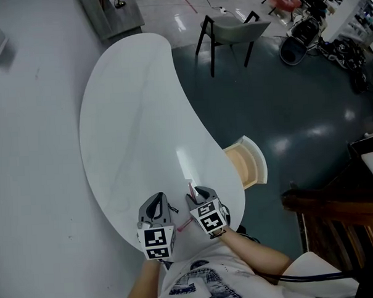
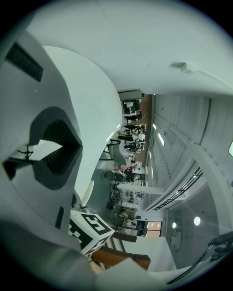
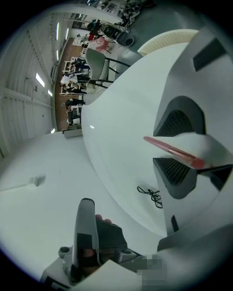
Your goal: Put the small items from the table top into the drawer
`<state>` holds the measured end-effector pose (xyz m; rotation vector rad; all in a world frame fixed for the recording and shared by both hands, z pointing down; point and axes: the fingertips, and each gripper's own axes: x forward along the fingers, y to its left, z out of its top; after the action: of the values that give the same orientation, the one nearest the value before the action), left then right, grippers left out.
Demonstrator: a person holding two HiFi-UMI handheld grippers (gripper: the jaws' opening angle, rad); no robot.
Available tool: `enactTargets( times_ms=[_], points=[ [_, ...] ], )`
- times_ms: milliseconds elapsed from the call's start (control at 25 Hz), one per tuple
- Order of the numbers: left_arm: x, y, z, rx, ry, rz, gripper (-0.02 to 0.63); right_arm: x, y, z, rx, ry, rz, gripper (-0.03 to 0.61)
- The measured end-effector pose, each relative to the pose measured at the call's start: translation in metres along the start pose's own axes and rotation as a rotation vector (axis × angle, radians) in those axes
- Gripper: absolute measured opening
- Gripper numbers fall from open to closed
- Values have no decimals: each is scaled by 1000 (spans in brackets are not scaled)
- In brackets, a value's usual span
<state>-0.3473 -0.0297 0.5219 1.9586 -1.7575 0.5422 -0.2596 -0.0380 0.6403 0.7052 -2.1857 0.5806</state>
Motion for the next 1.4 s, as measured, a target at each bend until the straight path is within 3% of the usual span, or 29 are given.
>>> enactTargets(
  times_ms=[560, 1400],
  points=[
    [-6, 15, -4, -9, -4, 20, 20, 4, -3, -7, -42, 36, -53, 63],
    [-36, -11, -2, -24, -52, 51, 20, -48, -4, 3, -74, -41, -61, 60]
  ],
)
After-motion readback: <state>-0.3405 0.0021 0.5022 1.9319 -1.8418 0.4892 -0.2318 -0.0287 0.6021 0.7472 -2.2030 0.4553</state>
